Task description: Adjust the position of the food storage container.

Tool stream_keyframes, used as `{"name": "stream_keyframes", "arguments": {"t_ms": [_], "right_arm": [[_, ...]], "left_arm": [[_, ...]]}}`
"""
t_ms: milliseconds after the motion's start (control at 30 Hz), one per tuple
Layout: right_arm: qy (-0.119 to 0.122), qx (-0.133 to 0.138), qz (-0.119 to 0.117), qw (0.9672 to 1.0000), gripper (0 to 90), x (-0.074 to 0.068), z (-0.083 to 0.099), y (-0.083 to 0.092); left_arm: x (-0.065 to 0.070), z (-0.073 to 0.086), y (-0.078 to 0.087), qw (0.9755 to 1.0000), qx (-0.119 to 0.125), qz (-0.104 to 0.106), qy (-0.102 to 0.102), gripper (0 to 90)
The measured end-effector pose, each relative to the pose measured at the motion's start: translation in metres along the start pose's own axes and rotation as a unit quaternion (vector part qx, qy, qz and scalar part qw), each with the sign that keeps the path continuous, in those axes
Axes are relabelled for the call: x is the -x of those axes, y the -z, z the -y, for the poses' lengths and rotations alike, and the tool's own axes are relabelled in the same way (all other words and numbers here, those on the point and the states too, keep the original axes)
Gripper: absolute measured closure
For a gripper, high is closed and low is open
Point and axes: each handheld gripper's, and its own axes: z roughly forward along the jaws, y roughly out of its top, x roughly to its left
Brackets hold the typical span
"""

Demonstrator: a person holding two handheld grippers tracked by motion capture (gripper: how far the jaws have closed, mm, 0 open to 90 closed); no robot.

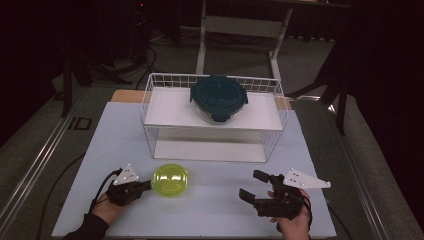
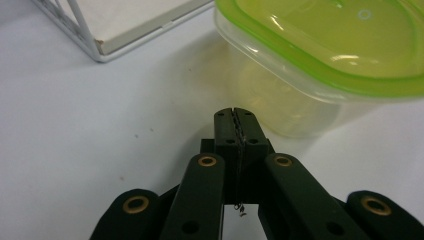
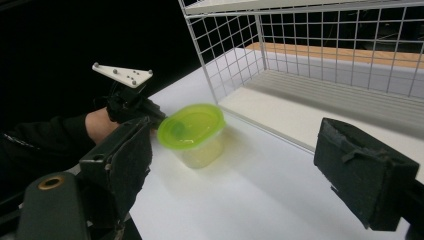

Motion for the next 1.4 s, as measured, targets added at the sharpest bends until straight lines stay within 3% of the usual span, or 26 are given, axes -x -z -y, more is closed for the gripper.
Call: {"name": "stream_keyframes", "arguments": {"t_ms": [367,667,1400], "right_arm": [[-0.001,-0.001,0.001,1.0000,15.2,0.001,0.002,0.001],[-0.001,-0.001,0.005,1.0000,15.1,0.002,0.003,0.004],[-0.006,-0.006,0.014,0.9999,15.2,0.004,0.007,0.009]], "left_arm": [[0.014,-0.013,-0.014,0.9996,-0.004,0.028,-0.010,90.0],[0.034,-0.029,-0.037,0.9978,-0.009,0.059,-0.029,90.0],[0.062,-0.057,-0.076,0.9940,-0.019,0.098,-0.046,90.0]]}}
